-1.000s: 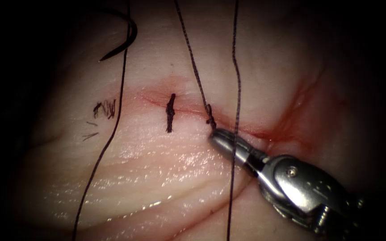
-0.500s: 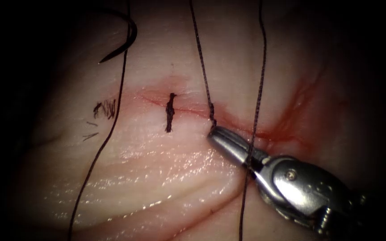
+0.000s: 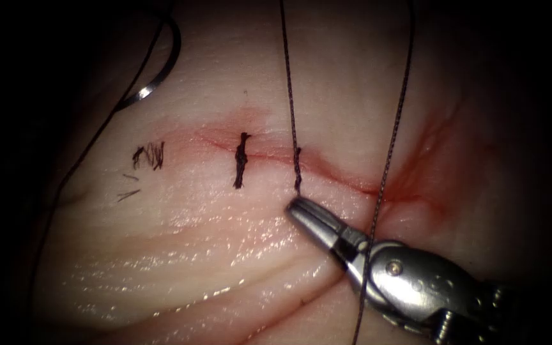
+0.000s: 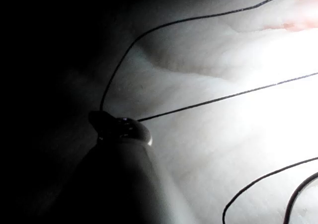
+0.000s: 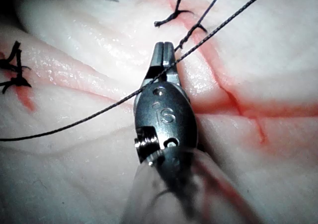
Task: Wound Closure
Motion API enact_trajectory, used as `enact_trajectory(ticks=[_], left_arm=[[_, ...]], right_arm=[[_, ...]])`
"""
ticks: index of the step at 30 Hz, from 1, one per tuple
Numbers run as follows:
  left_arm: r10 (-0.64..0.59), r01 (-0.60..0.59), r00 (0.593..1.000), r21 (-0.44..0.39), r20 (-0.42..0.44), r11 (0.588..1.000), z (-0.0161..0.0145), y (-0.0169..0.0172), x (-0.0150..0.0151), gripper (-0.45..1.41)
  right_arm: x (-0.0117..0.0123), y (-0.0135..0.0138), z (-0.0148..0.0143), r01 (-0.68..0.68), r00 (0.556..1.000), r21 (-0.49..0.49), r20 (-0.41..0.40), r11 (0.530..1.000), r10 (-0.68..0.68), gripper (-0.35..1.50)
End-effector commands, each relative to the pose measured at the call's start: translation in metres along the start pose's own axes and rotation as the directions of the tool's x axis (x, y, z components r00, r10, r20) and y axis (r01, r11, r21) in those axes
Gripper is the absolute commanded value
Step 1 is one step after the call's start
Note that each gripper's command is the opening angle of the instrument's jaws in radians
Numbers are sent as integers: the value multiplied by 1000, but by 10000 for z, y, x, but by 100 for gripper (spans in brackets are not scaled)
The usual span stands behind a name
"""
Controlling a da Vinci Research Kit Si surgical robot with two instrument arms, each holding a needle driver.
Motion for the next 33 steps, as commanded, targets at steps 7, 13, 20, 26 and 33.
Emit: enact_trajectory(ticks=[7, 13, 20, 26, 33], left_arm=[[16, -16, 999, -2, 29, 1000, 24, -4, 5, -45], [37, -37, 998, -17, 43, 999, 37, 3, 7, -45], [42, -41, 998, -9, 56, 999, 48, -1, 2, -45], [48, -47, 997, -8, 61, 999, 51, -6, -1, -45], [59, -59, 996, -10, 68, 998, 55, -10, -3, -45]], right_arm=[[-8, -4, -1, 6, 1000, -9, 6, 1000, -6, -35], [-17, -13, -2, 22, 1000, -9, 19, 1000, -22, -35], [-29, -22, -4, 31, 999, -6, 44, 1000, -31, -35], [-35, -31, -6, 27, 998, 1, 59, 1000, -27, -35], [-47, -44, -11, 26, 996, 15, 86, 1000, -27, -35]])
